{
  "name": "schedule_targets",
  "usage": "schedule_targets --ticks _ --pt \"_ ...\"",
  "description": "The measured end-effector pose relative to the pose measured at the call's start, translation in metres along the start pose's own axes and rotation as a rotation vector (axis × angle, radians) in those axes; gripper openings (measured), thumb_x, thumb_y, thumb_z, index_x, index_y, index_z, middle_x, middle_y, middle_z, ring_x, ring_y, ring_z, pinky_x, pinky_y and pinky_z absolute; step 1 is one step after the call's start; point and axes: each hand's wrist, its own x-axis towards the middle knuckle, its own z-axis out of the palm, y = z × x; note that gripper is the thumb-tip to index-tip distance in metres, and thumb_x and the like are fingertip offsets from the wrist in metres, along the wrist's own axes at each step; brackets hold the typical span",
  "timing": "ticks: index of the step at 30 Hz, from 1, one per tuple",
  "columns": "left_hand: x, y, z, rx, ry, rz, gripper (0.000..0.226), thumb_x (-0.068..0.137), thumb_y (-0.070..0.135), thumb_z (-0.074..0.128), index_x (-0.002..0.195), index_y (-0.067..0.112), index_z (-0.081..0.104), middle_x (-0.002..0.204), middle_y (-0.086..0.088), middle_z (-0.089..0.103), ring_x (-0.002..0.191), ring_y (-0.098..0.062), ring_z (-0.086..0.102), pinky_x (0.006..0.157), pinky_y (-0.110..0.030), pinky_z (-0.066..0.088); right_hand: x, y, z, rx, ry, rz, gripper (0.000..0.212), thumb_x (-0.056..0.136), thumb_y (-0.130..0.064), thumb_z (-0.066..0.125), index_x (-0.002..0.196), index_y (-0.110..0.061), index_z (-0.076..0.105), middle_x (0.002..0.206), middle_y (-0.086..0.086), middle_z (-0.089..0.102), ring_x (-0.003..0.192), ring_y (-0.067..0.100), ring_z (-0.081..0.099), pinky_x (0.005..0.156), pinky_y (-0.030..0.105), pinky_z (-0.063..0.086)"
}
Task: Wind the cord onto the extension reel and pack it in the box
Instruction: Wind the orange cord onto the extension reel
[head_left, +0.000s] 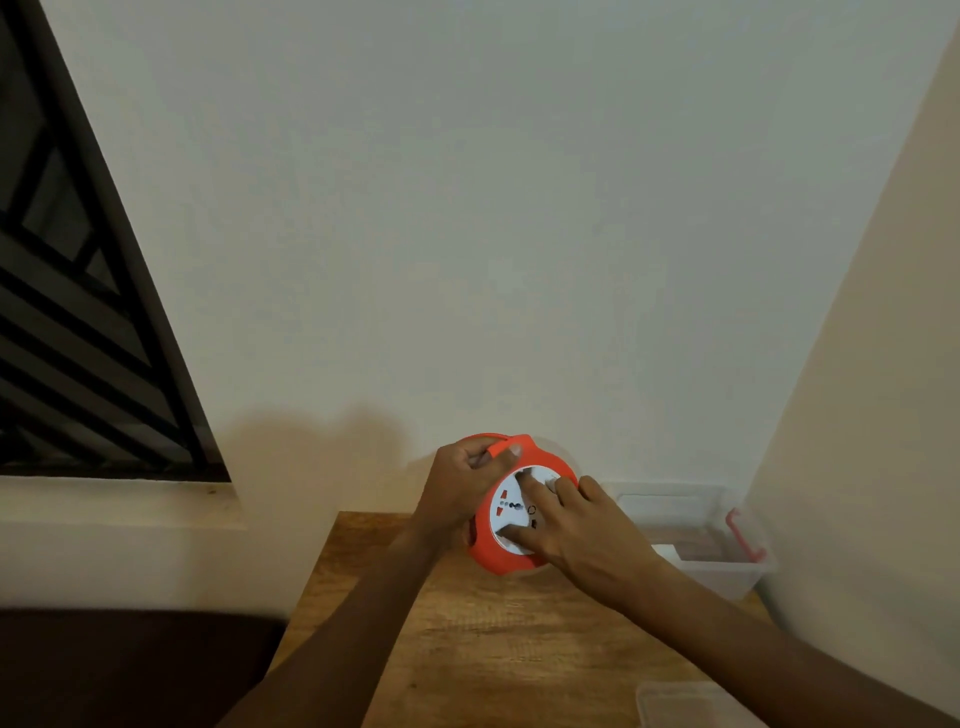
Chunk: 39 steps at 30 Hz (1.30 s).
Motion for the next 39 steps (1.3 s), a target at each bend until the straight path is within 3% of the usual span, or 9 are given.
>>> schedule_targets --ticks 6,10,15,22,27,30,32,35,39 --pt "-0.002 -0.002 0.003 -0.095 0.049 -0.066 0.011 0.095 0.035 0.071 0.104 0.03 0.075 0.093 0.014 0.082 0.081 -0.013 0.08 0.063 -0.022 0.062 0.003 0.005 -0.002 0.08 0.005 0.074 0.073 0.074 -0.045 0.078 0.138 -0.035 0.046 0.119 0.022 0.063 0.097 0.038 0.066 0.079 0.049 0.054" --pt "-0.004 -0.003 0.006 -0.17 0.102 -0.119 0.007 0.096 0.033 0.07 0.102 0.03 0.073 0.083 0.02 0.081 0.076 -0.008 0.08 0.056 -0.018 0.059 0.009 0.005 0.005 0.174 -0.078 0.163 0.077 0.091 -0.051 0.056 0.152 -0.037 0.012 0.146 0.018 0.044 0.12 0.039 0.055 0.1 0.051 0.043" --pt "-0.004 0.001 0.01 -0.205 0.183 -0.067 0.005 0.095 0.033 0.072 0.098 0.032 0.075 0.085 0.018 0.082 0.078 -0.011 0.08 0.058 -0.02 0.06 0.015 -0.009 0.012 0.353 0.153 0.429 0.067 0.091 -0.056 0.05 0.15 -0.035 0.027 0.126 0.007 0.065 0.095 0.026 0.069 0.078 0.04 0.057" --pt "-0.005 -0.002 0.019 -0.146 0.255 0.022 0.016 0.094 0.031 0.074 0.085 0.043 0.079 0.087 0.015 0.082 0.082 -0.011 0.079 0.067 -0.025 0.064 0.027 -0.016 0.029 1.005 0.198 0.831 0.068 0.08 -0.069 0.039 0.142 -0.04 0.038 0.119 -0.004 0.069 0.099 0.013 0.066 0.076 0.023 0.052" --pt "-0.003 -0.01 0.027 -0.06 0.283 0.0 0.004 0.092 0.028 0.077 0.093 0.031 0.078 0.09 0.007 0.082 0.085 -0.016 0.079 0.077 -0.037 0.066 0.027 -0.013 0.036 1.442 0.2 0.987 0.045 0.093 -0.029 0.053 0.138 -0.032 0.049 0.129 0.004 0.063 0.094 0.012 0.063 0.06 0.009 0.047" --pt "-0.004 -0.012 0.026 -0.041 0.3 -0.031 0.018 0.093 0.029 0.076 0.102 0.014 0.079 0.093 -0.001 0.082 0.087 -0.021 0.078 0.079 -0.041 0.066 0.024 -0.016 0.022 2.054 0.093 1.212 0.035 0.093 -0.024 0.057 0.129 -0.027 0.058 0.092 0.014 0.075 0.069 0.023 0.066 0.045 0.025 0.045" --pt "-0.004 -0.013 0.023 -0.05 0.296 -0.038 0.018 0.093 0.029 0.075 0.103 0.015 0.08 0.092 0.0 0.082 0.085 -0.02 0.079 0.078 -0.042 0.066 0.021 -0.019 0.017 2.166 0.07 1.234 0.033 0.094 -0.028 0.058 0.127 -0.022 0.057 0.086 0.015 0.075 0.065 0.024 0.063 0.048 0.028 0.047" --pt "-0.002 -0.015 0.019 -0.112 0.302 -0.057 0.012 0.095 0.028 0.074 0.1 0.021 0.08 0.092 0.001 0.083 0.084 -0.021 0.079 0.075 -0.04 0.066 0.017 -0.023 0.01 1.897 0.082 1.073 0.058 0.087 -0.031 0.066 0.141 -0.032 0.043 0.107 0.003 0.072 0.08 0.015 0.066 0.056 0.025 0.05" --pt "-0.003 -0.015 0.014 -0.203 0.301 -0.089 0.009 0.095 0.03 0.072 0.099 0.026 0.079 0.09 0.005 0.083 0.082 -0.019 0.08 0.067 -0.031 0.066 0.003 -0.02 0.008 0.771 0.191 0.593 0.048 0.084 -0.044 0.061 0.13 -0.033 0.055 0.106 -0.009 0.072 0.088 0.009 0.068 0.078 0.03 0.057"
